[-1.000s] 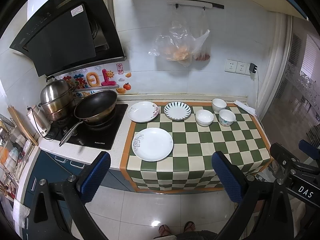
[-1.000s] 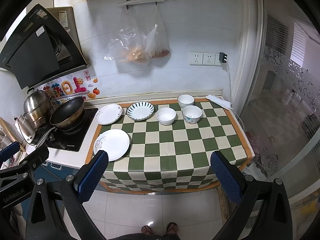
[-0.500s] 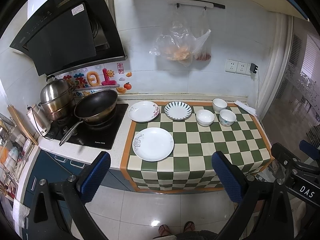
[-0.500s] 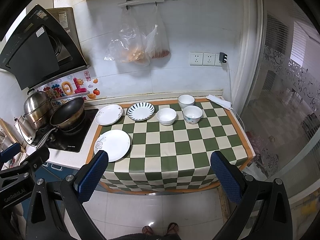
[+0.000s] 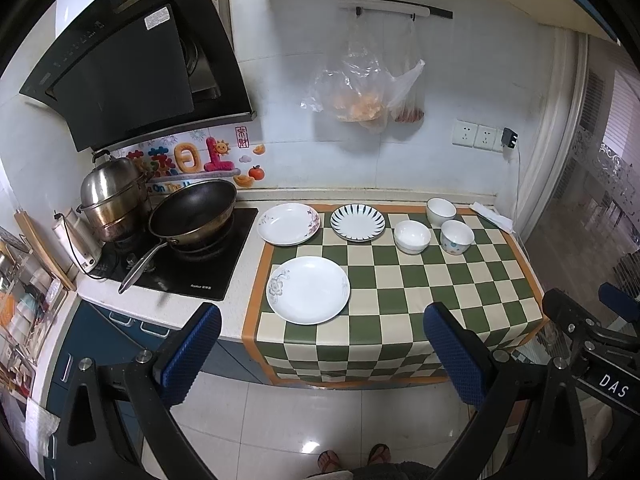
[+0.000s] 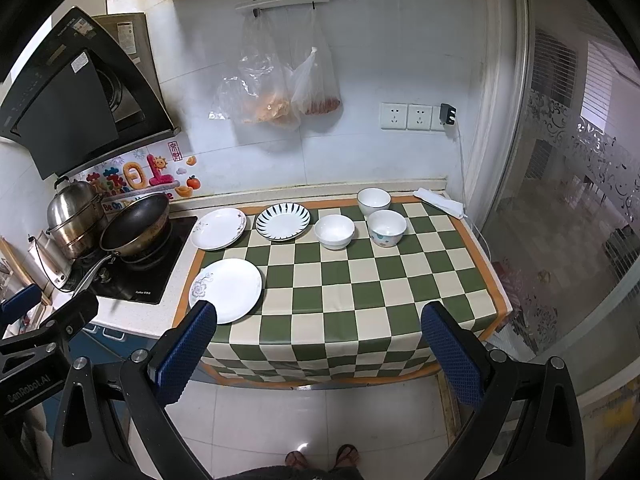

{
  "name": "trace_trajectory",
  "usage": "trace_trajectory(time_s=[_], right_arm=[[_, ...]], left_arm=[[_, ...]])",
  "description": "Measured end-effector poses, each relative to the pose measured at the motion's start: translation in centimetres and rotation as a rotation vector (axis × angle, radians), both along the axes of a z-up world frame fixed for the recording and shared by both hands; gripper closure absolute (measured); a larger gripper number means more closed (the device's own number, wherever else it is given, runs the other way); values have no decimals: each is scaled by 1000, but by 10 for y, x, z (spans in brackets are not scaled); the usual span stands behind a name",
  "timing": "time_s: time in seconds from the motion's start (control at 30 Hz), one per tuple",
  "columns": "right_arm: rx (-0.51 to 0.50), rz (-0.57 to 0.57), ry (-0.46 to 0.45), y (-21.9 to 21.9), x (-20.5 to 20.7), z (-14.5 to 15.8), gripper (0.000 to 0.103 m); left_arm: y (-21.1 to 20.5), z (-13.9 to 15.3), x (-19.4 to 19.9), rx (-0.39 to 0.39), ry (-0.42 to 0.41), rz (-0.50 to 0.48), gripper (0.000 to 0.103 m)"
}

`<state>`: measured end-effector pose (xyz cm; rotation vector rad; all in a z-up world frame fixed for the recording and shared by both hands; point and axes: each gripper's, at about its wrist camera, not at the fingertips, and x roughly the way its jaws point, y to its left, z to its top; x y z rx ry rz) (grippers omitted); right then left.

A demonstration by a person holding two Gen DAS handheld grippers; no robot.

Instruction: Organize plates and bowls

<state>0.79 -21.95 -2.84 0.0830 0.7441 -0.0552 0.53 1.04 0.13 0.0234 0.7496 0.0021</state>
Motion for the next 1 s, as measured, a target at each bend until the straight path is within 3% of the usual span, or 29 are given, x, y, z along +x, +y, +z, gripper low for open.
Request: trace_trajectory(time_s=[0.27, 0.5, 0.67, 0.8, 1.0], right_arm=[[3, -6, 3, 2, 0, -2, 0], [45, 18, 9, 31, 26, -34, 0], [92, 95, 118, 55, 76, -91, 0], [180, 142, 227, 69, 132, -142, 0], [220, 203, 366, 92, 233, -231, 0]], left_arm=[[3, -2, 7, 0, 6, -2, 0], [31, -31, 38, 11, 36, 42, 0], [65, -73, 76, 44, 59, 118, 0], [96, -115, 117, 36, 153, 160, 0], [132, -193, 190, 12, 324, 189, 0]])
